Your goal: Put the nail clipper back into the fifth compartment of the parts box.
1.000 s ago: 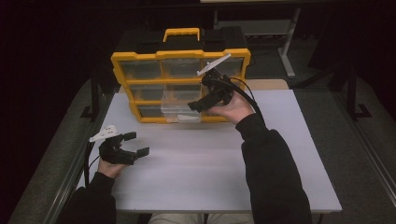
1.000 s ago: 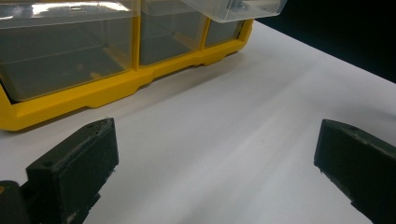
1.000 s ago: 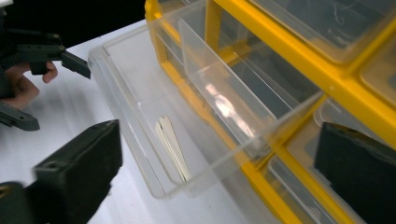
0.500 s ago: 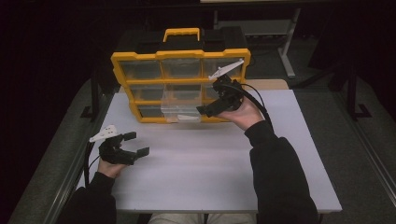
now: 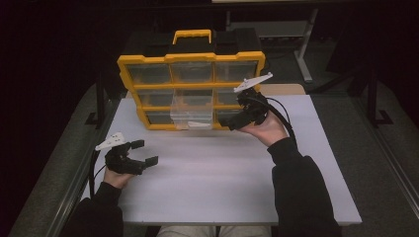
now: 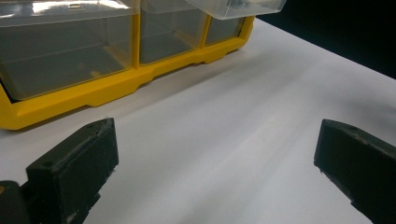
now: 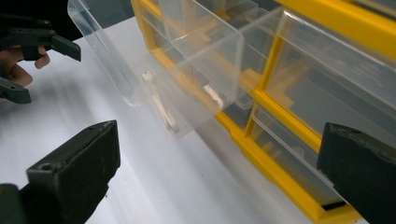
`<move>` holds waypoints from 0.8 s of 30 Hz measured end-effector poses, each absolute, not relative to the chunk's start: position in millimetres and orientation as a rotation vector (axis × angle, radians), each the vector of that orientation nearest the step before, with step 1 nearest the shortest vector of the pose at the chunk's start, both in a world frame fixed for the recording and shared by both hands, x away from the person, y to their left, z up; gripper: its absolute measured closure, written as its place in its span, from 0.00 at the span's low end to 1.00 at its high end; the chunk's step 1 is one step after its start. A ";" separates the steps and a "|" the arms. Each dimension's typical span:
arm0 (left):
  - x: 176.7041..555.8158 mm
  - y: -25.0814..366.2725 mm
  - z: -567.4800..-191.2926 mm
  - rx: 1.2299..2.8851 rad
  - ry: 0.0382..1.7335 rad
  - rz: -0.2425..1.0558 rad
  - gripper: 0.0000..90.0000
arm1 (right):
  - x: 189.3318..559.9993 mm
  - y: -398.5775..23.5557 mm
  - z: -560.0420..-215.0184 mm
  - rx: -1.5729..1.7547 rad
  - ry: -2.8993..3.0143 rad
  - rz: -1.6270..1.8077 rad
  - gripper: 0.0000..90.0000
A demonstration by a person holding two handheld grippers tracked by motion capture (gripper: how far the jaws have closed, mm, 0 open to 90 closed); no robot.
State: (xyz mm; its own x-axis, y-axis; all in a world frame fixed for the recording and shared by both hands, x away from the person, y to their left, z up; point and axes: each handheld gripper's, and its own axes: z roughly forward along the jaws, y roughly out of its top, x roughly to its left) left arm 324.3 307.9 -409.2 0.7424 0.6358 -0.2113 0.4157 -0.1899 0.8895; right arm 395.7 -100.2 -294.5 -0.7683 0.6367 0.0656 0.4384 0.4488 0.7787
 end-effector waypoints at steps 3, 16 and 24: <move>324.0 307.4 -409.2 1.821 0.819 0.243 0.00 | 393.0 -107.0 -298.4 0.948 2.451 1.238 0.00; 323.9 306.6 -409.8 1.827 0.817 0.240 0.00 | 379.5 -135.1 -321.0 1.001 2.415 1.265 0.00; 324.3 306.5 -410.1 1.833 0.816 0.242 0.00 | 374.0 -146.2 -327.4 1.013 2.392 1.291 0.00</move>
